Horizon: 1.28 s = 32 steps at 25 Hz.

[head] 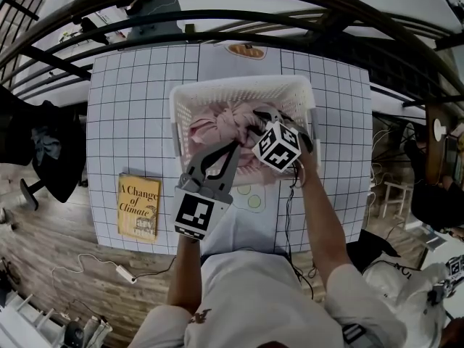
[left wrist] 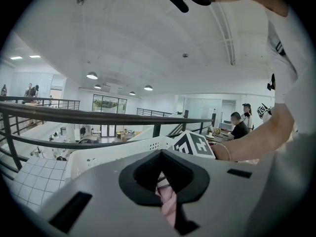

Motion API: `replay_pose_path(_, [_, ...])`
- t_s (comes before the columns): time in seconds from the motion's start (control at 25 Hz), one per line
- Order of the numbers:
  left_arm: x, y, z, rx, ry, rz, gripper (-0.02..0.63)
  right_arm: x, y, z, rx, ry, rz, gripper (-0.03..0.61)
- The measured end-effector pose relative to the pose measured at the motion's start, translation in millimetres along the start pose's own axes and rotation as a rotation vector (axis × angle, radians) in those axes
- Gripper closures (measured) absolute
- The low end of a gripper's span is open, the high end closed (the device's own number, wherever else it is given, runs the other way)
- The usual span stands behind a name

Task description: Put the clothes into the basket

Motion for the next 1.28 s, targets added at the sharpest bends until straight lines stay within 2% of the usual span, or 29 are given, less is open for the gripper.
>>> replay_pose_path(0.44, [0.3,-0.7,0.7,0.002,0.001,0.000,0.611,-0.2,-1.0,2.2,-0.015,0.011,0.004,0.330])
replay_pose_path(1.0, [-2.8,-4.8,3.0,-0.002,-0.001,-0.012,0.611,-0.1,-5.8,11.3,-0.047,0.031,0.027,0.330])
replay_pose_path(1.28, [-6.0,-9.2,5.3,-0.010,-0.002,-0.021,0.611,-6.5,-15.1,29.4,-0.091,0.075,0.050,0.330])
Point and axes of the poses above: the fingertips, and each gripper's own axes: z backward along the fingers, x to its left, y out of its underside, the point moved 5 cm from there along z, backward along the fingers, and after that the axes turned 9 degrees about y, right-handed, at the moved point
